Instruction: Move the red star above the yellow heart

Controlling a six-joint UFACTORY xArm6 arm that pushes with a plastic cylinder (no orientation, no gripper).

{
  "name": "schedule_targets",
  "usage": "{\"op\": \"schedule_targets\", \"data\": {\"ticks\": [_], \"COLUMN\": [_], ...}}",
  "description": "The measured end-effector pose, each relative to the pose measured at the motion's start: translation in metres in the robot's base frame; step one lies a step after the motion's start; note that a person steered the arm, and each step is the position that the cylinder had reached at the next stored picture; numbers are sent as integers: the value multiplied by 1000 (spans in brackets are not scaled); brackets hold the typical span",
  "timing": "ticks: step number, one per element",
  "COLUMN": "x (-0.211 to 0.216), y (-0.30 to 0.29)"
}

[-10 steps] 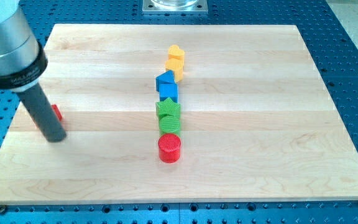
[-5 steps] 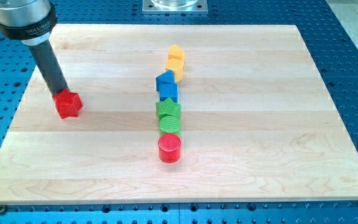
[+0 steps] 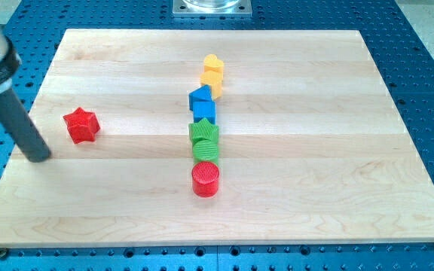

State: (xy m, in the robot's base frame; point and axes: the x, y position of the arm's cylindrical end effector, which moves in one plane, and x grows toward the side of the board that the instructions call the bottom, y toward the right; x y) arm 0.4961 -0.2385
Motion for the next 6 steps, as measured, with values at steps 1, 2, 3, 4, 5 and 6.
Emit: {"op": "schedule_targets", "data": {"ticks": [1,2,3,4,5,6], "x": [-28,-71,-94,-98,-100,-104], "y": [45,82,103,132,140,164]}}
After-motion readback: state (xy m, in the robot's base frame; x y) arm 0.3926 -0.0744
